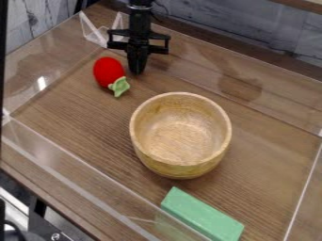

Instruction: Move the red fruit to the left side of the table

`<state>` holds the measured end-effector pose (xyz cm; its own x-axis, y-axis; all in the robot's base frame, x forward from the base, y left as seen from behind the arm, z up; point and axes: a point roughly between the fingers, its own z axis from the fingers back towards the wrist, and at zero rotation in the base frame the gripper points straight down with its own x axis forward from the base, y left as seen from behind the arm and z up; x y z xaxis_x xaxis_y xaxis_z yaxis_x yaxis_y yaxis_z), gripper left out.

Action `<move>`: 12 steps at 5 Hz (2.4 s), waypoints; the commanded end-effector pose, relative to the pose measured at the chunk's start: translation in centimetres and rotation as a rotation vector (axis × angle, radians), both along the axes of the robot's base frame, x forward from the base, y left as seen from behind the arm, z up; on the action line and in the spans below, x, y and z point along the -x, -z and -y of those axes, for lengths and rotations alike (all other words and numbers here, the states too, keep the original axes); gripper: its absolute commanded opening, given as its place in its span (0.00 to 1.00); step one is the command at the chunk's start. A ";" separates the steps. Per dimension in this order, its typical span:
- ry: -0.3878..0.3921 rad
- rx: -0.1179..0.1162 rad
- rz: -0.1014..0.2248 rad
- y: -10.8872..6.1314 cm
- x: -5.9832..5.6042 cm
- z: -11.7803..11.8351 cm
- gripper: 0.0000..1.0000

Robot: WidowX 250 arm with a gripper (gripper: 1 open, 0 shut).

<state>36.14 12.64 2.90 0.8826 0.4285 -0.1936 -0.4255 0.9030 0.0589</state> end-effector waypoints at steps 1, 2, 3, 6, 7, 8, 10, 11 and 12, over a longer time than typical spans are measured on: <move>0.055 0.005 0.122 -6.5 -0.3 -0.8 0.00; 0.057 0.051 0.159 -9.3 0.2 -1.5 0.00; 0.070 0.065 0.154 -10.0 0.6 -2.0 0.00; 0.020 0.082 0.128 -8.4 3.1 -2.8 0.00; -0.024 0.097 0.121 -8.7 3.9 -3.4 0.00; -0.046 0.108 0.117 -8.6 4.2 -3.7 0.00; -0.085 0.122 0.109 -8.2 4.9 -4.5 0.00; -0.051 0.129 0.101 -7.3 4.9 -4.6 0.00; -0.020 0.142 0.094 -6.6 5.1 -5.0 0.00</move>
